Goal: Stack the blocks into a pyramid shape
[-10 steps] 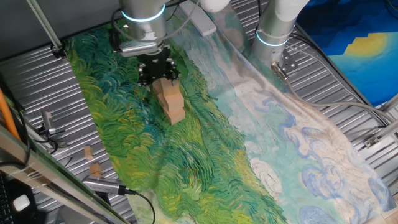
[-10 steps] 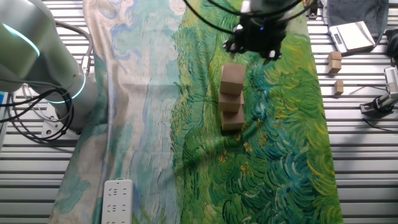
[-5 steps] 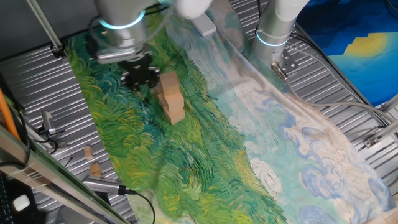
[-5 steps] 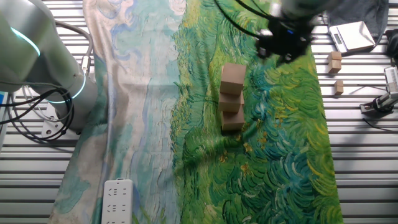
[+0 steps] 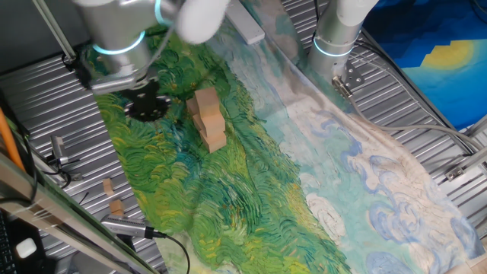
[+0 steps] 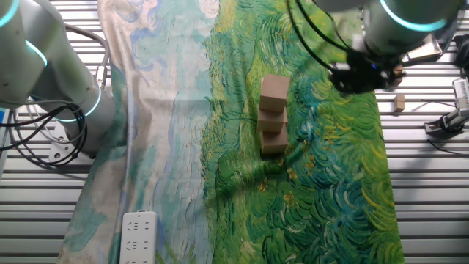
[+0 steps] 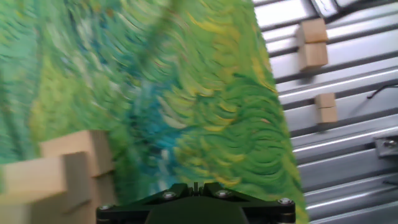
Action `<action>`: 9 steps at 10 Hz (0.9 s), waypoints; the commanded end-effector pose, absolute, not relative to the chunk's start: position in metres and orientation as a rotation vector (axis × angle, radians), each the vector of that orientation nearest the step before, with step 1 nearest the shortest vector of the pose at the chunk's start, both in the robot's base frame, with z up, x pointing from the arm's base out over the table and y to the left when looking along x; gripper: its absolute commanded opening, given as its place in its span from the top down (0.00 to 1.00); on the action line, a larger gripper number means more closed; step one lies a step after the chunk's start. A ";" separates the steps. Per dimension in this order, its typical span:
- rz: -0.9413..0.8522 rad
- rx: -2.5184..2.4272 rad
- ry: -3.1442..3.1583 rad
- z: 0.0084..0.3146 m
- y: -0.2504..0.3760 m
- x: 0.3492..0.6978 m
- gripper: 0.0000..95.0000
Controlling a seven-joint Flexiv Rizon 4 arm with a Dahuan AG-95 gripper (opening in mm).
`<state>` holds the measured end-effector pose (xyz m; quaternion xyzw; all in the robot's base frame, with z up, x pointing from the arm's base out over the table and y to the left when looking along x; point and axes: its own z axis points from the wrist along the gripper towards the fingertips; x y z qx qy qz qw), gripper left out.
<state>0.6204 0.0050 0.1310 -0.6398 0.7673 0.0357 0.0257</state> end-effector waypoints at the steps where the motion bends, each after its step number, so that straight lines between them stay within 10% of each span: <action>1: 0.105 -2.002 2.349 0.121 -0.001 0.624 1.00; 9: 0.075 -2.033 2.344 0.111 -0.009 0.630 1.00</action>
